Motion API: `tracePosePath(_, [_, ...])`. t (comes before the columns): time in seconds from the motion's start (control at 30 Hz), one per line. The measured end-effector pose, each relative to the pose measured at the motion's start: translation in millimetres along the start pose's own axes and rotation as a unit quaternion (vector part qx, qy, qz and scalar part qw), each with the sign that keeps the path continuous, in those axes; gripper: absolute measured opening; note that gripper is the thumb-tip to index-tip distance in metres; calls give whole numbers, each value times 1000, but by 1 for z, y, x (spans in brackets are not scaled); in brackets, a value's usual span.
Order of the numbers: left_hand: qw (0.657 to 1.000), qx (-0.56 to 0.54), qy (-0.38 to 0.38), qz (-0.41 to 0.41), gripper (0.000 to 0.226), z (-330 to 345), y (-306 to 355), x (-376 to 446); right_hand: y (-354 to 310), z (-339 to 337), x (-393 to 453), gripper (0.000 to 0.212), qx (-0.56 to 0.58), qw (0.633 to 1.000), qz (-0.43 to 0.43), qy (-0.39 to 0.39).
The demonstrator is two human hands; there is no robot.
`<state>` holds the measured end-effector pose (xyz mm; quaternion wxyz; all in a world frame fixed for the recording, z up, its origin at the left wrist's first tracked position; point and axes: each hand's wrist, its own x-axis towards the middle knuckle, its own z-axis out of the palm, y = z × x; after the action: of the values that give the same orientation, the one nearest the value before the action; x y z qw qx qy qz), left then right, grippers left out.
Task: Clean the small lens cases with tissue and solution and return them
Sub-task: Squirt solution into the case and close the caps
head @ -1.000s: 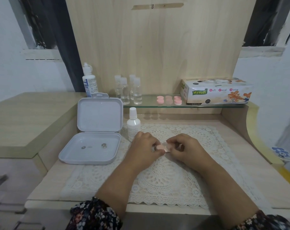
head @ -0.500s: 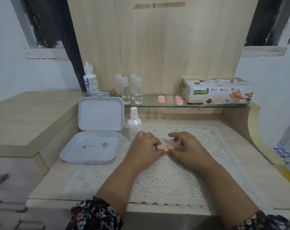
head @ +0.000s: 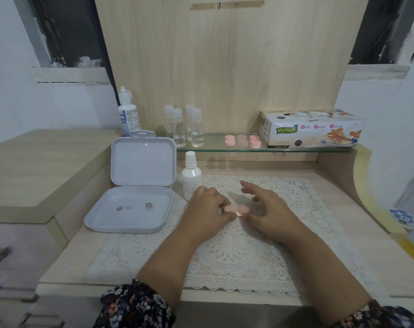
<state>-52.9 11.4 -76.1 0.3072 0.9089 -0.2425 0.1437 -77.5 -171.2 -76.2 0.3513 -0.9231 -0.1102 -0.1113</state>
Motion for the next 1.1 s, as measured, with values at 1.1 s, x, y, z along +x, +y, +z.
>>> tracePosePath(1.1, [1000,-9,1,-1,23,0,0,-1,0,3,4,26,-87,996,-15,-1])
